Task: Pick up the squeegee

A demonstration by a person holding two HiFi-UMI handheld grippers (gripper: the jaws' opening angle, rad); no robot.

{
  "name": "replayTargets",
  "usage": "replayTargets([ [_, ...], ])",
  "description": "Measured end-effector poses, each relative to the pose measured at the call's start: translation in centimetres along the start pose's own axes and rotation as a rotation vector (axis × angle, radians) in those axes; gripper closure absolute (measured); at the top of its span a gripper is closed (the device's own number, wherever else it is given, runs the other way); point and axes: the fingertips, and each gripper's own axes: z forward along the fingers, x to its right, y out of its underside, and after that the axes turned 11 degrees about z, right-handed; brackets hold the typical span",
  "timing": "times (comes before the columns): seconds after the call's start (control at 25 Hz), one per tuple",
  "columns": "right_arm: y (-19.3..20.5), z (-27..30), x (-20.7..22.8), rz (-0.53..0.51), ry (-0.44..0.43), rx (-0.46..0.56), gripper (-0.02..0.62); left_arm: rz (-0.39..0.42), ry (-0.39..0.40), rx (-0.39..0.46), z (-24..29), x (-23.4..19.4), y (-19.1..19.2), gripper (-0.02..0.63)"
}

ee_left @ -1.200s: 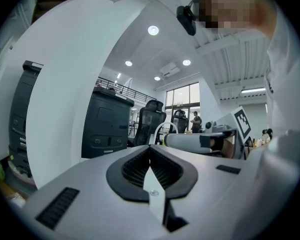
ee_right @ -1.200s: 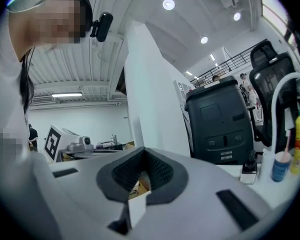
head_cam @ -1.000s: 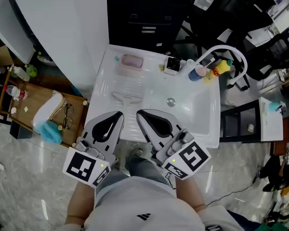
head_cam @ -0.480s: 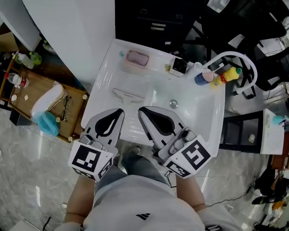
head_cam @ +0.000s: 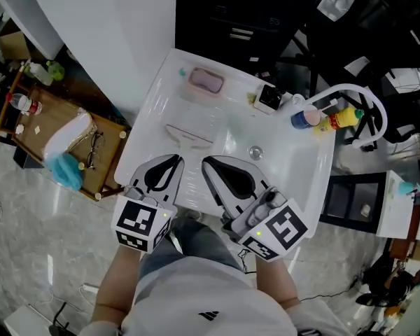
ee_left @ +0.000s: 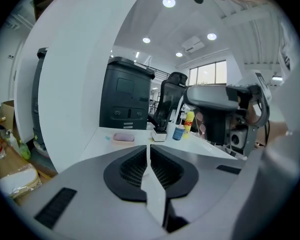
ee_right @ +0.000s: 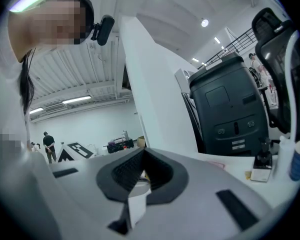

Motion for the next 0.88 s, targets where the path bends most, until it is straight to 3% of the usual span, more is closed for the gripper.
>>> replayTargets([
  [0.2, 0.4, 0.1, 1.0, 0.016, -0.001, -0.006, 0.586, -0.010, 0.006, -0.064, 1.7, 0.1, 2.0, 0.538],
  [0.88, 1.0, -0.1, 3.3, 0.061, 0.003, -0.014, 0.586, 0.014, -0.049, -0.305, 6.0, -0.6, 8.7, 0.495],
])
